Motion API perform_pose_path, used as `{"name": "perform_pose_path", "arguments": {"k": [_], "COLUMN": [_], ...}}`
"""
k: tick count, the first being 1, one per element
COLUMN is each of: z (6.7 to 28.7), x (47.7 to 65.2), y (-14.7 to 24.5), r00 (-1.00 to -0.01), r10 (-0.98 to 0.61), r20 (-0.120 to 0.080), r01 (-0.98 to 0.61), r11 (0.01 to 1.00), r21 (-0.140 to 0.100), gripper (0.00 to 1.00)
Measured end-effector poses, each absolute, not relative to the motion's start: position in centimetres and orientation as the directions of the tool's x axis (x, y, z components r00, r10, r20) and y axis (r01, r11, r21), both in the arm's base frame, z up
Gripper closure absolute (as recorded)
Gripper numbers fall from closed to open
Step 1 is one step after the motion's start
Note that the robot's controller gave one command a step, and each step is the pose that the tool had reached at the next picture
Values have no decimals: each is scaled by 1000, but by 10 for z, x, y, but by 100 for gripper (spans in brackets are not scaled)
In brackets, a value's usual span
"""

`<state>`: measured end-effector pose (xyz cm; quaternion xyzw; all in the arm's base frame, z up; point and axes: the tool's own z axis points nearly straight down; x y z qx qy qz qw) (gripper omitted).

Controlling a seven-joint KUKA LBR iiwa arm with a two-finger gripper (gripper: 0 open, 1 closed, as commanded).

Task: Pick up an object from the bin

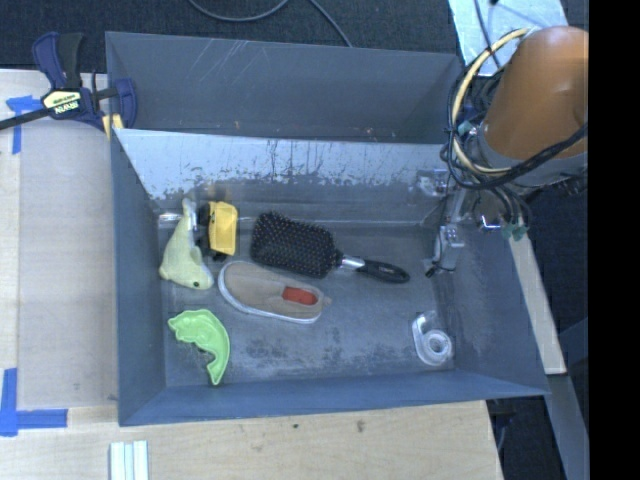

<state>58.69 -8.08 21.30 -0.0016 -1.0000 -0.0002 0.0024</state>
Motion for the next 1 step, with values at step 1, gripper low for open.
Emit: {"name": "perform_pose_path", "arguments": {"k": [1], "z": [218], "x": [589], "y": [-80], "r00": [-1000], "r10": [1], "r20": [-4], "r01": [1], "r11": [1000], "r21": [-1], "gripper": [0]}}
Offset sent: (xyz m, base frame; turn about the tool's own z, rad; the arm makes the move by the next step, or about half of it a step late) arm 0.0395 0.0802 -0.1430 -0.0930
